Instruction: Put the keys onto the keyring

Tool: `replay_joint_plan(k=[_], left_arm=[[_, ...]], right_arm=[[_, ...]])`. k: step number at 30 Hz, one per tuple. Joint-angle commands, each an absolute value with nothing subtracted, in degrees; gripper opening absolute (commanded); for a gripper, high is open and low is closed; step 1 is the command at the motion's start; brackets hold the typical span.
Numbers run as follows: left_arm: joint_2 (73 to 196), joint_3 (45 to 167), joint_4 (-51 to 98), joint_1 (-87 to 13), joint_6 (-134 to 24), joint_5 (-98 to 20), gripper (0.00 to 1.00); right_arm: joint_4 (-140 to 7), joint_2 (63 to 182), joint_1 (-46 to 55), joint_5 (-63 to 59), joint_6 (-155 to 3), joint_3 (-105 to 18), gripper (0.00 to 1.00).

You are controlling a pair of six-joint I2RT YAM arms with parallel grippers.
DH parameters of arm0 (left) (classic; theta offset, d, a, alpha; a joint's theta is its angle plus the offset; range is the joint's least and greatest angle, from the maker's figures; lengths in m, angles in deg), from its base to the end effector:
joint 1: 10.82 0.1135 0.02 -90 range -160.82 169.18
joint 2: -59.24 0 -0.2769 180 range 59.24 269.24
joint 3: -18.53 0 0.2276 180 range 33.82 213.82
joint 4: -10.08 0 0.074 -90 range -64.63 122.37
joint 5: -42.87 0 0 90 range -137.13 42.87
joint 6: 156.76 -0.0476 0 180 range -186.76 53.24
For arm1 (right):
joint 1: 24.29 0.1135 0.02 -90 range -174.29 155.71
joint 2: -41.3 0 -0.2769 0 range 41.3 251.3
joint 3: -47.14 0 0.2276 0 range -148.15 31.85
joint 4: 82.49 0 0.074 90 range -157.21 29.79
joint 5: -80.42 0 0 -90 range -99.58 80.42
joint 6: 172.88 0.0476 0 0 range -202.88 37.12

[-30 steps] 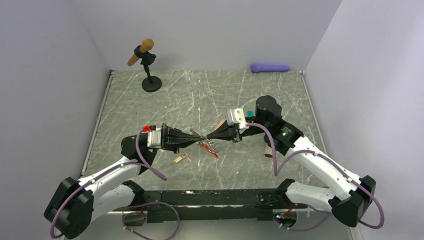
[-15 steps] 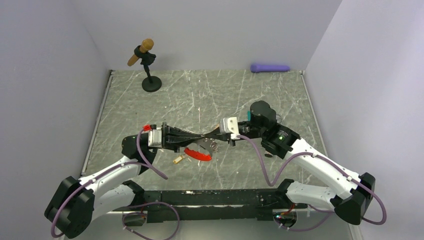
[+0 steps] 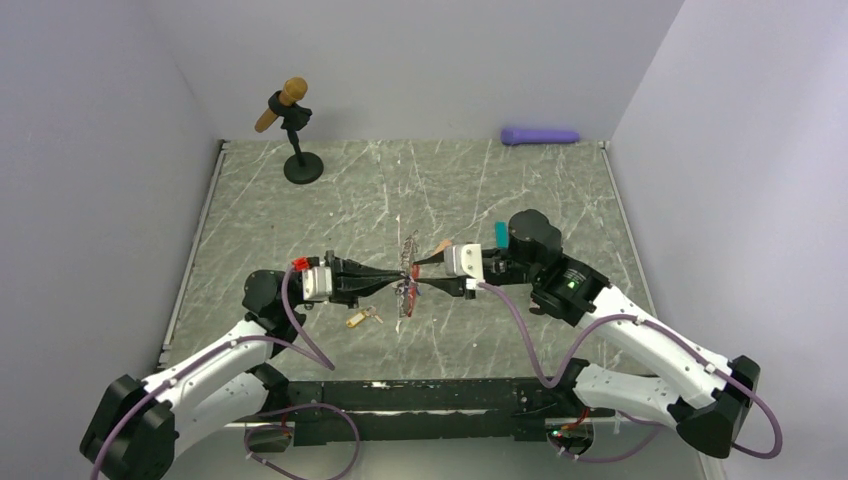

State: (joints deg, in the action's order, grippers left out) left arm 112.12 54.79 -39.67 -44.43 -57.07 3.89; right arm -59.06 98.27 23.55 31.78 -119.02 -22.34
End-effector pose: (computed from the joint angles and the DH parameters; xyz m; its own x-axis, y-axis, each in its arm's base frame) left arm 0.1111 -0.1183 0.3260 0.2988 -0.3257 -0.8970 0.9543 0.1103 0.2778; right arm 0.1103 0.1686 0.3742 0.4823 -0.1269 -0.8668 -0.8760 -0.0644 -0.4780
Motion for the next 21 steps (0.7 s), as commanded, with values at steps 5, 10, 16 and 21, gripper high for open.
replay_joint_plan(k=[5, 10, 16, 21], left_arm=[[109.32, 55.74, -31.22, -44.45, -63.58, 5.44, 0.00], [110.01, 54.41, -35.02, -44.45, -61.65, 5.51, 0.00], [111.77, 54.74, -37.65, -44.46, -60.04, 7.52, 0.00], [112.40, 55.25, -37.59, -44.41, -59.89, 8.07, 0.00]], right_arm=[[-57.61, 96.25, 23.66, 32.34, -120.41, -21.97, 0.34], [-57.78, 96.58, 23.61, 31.23, -119.90, -21.49, 0.31], [-58.74, 96.26, 23.61, 32.08, -118.36, -19.21, 0.28], [-59.97, 96.03, 23.66, 32.65, -117.89, -18.13, 0.24]])
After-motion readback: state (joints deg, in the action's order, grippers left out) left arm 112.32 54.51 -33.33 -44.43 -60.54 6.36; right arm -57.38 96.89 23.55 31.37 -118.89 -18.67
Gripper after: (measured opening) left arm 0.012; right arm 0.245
